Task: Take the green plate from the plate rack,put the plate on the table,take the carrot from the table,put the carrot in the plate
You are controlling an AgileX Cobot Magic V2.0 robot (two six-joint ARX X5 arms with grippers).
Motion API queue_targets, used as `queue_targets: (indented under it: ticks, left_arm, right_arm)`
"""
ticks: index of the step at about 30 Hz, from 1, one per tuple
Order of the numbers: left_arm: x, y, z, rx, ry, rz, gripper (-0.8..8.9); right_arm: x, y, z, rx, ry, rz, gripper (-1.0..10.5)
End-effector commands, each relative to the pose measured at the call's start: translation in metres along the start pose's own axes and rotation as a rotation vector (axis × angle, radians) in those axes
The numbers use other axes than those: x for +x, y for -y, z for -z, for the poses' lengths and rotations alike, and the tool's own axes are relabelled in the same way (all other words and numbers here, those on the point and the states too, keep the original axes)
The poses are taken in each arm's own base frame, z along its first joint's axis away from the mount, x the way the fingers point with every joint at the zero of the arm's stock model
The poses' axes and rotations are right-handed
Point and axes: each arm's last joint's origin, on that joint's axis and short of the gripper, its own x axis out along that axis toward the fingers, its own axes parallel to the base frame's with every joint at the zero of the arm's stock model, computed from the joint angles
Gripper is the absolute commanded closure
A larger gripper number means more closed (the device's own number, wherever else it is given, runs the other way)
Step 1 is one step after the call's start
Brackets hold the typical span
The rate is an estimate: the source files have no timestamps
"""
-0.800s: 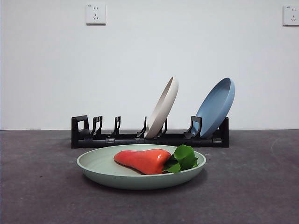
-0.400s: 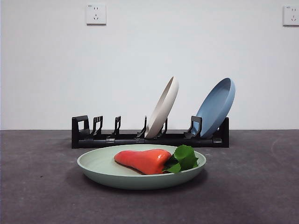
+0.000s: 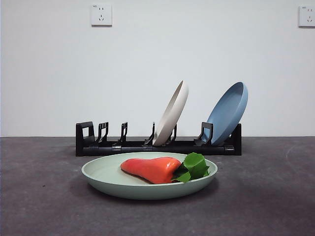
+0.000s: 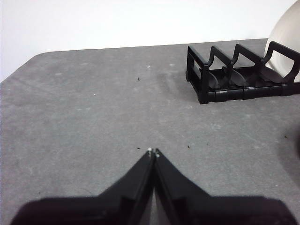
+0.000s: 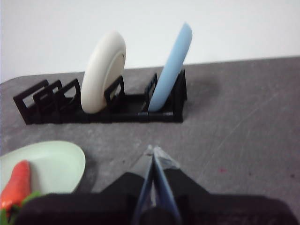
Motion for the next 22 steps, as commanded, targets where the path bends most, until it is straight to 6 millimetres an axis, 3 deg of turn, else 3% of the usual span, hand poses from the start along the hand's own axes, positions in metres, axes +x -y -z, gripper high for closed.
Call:
queue_targets:
  ticks: [1, 9, 22]
  left_arm:
    - [0.001, 0.000, 0.004, -0.004, -0.005, -0.006, 8.17]
    - [0.001, 0.000, 0.004, -0.004, -0.005, -0.006, 8.17]
    - [0.001, 0.000, 0.004, -0.004, -0.005, -0.006, 8.17]
  right_arm:
    - [0.002, 0.000, 0.008, 0.017, -0.006, -0.007, 9.5]
    - [0.004, 0.001, 0.023, 0.026, -0.073, -0.012, 9.5]
    - [0.004, 0.001, 0.022, 0.069, -0.068, -0.006, 9.5]
